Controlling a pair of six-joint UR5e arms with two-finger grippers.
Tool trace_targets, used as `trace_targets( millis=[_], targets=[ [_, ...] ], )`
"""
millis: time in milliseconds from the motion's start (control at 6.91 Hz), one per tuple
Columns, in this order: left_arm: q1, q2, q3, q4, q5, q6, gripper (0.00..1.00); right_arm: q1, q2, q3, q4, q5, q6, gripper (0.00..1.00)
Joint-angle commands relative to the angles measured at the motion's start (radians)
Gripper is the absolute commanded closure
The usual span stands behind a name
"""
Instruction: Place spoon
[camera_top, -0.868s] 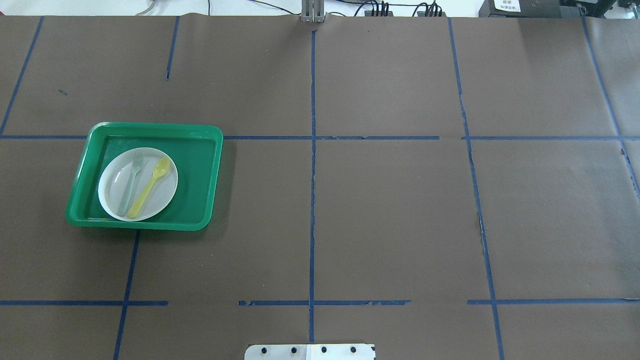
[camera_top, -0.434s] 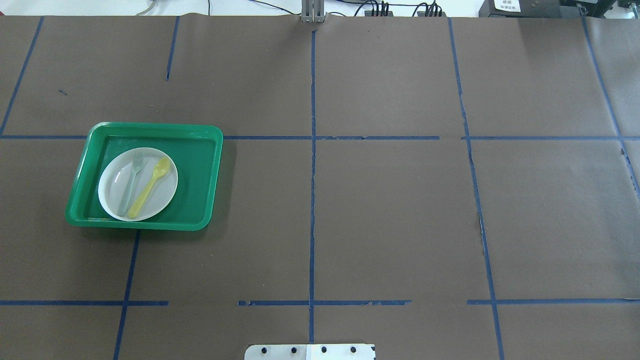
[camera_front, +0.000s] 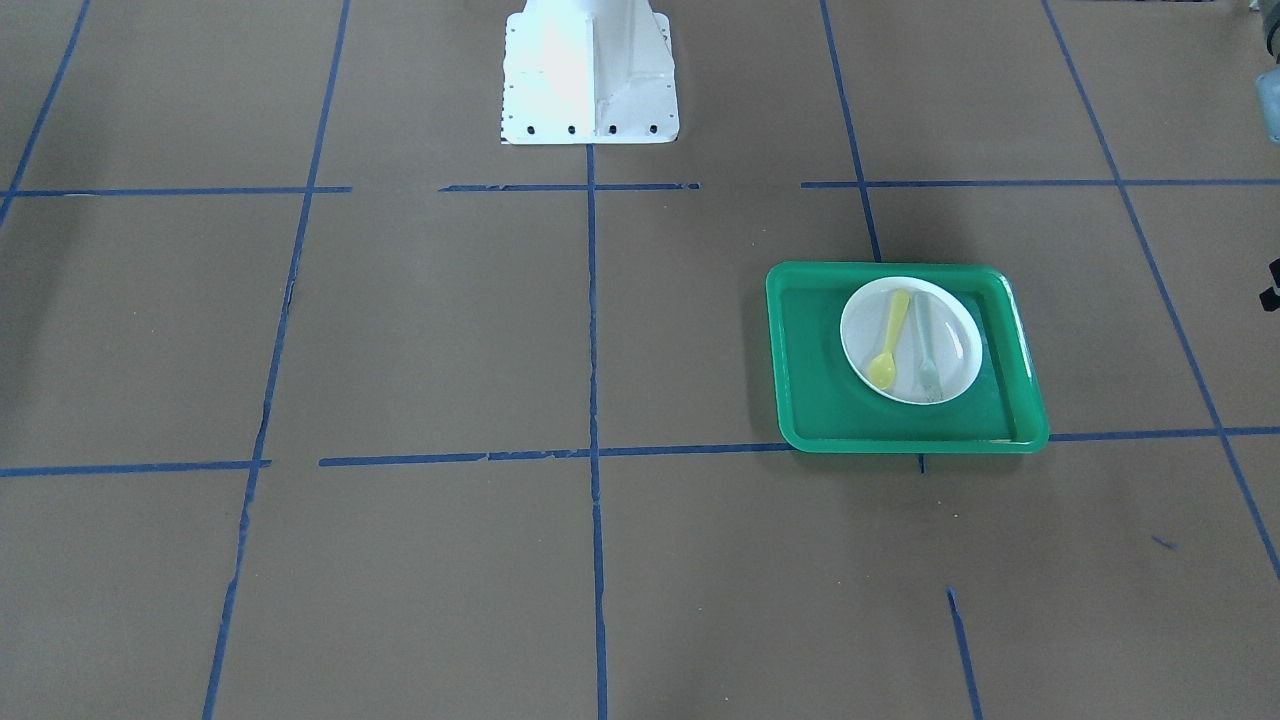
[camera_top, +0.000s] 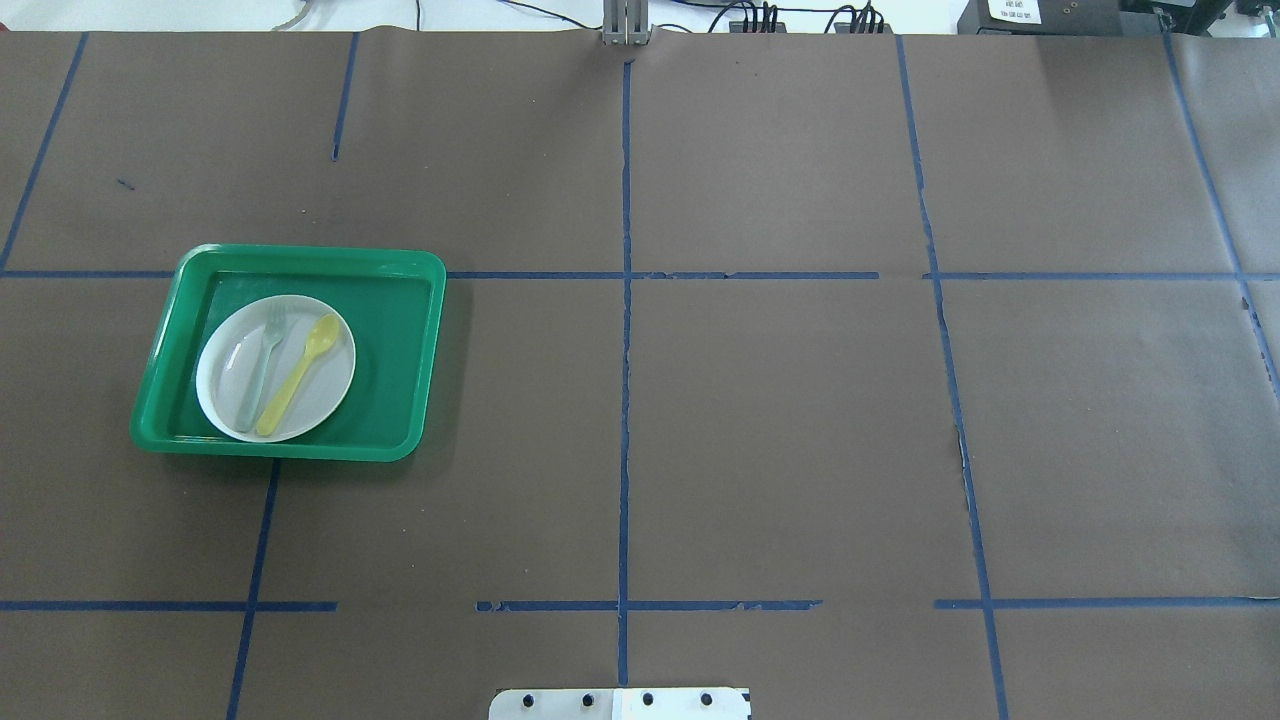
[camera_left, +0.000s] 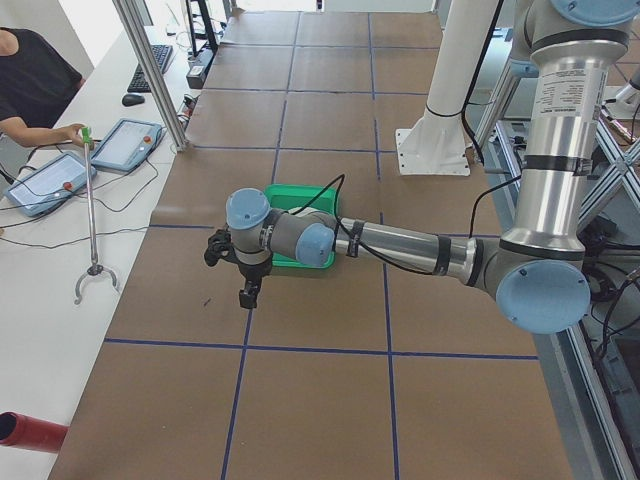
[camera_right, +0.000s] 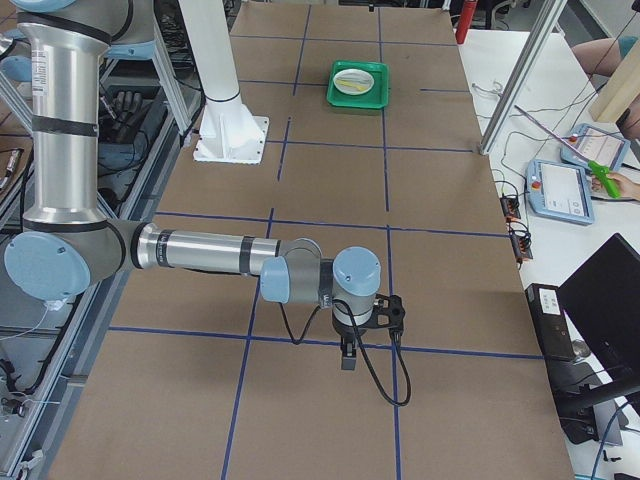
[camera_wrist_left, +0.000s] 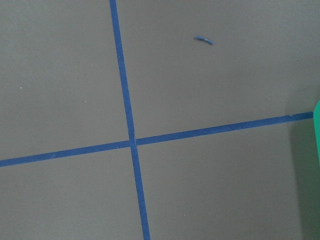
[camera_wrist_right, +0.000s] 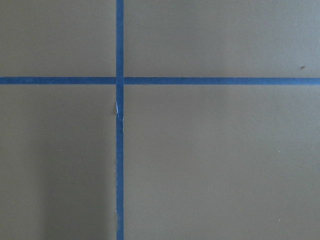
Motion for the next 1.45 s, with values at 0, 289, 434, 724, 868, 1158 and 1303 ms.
trace_targets(
  millis=[0,289,434,724,868,1158,1303],
  targets=[
    [0.169,-0.039,0.007,-0.203,0.004,-0.272,0.00,0.000,0.000,0.001,0.000,0.001,0.000,0.00],
    [0.307,-0.114,0.001,-0.213,0.075,-0.418,0.07,0.000,0.000,0.001,0.000,0.001,0.000,0.00],
    [0.408,-0.151,-0.001,-0.212,0.185,-0.478,0.07,0.000,0.000,0.001,0.000,0.001,0.000,0.00],
    [0.473,-0.168,0.001,-0.206,0.203,-0.482,0.10,0.000,0.000,0.001,0.000,0.001,0.000,0.00],
    [0.493,-0.185,0.010,-0.204,0.203,-0.482,0.11,0.000,0.000,0.001,0.000,0.001,0.000,0.00],
    [0.521,-0.179,0.011,-0.203,0.203,-0.483,0.15,0.000,0.000,0.001,0.000,0.001,0.000,0.00],
    [0.541,-0.178,0.015,-0.203,0.203,-0.483,0.17,0.000,0.000,0.001,0.000,0.001,0.000,0.00]
  ],
)
